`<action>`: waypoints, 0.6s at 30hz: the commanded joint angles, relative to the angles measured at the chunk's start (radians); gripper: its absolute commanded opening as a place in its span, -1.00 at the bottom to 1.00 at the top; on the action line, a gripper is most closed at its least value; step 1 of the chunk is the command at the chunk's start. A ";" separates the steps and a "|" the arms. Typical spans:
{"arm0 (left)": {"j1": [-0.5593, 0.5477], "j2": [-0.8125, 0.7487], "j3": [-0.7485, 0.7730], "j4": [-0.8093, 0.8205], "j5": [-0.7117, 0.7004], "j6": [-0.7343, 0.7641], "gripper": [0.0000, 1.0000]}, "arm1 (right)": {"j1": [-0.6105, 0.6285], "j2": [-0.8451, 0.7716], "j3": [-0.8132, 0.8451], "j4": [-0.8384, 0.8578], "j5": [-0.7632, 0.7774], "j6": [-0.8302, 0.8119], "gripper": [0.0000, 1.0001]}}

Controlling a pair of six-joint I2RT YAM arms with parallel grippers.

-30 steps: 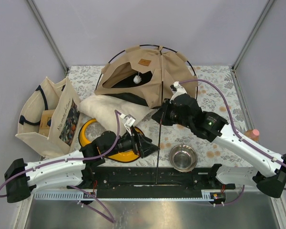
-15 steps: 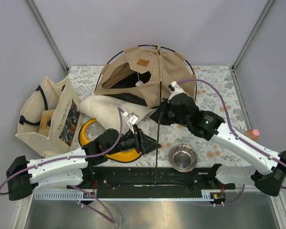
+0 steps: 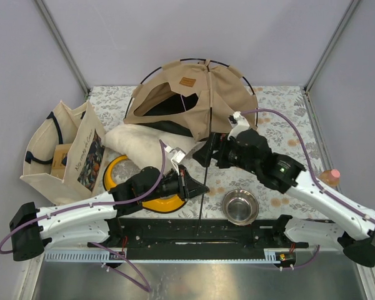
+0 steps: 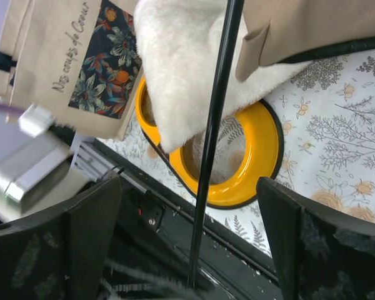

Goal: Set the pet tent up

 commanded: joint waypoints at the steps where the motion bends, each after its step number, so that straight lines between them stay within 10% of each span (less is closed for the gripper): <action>1: 0.006 -0.022 0.058 -0.014 -0.051 0.036 -1.00 | 0.003 -0.170 -0.068 -0.005 -0.033 -0.092 0.99; 11: 0.006 -0.020 0.101 0.038 -0.065 0.024 -1.00 | 0.008 -0.383 -0.397 0.132 -0.522 -0.152 0.55; 18: 0.006 0.050 0.194 0.024 -0.054 0.052 -1.00 | 0.039 -0.397 -0.493 0.280 -0.552 -0.135 0.42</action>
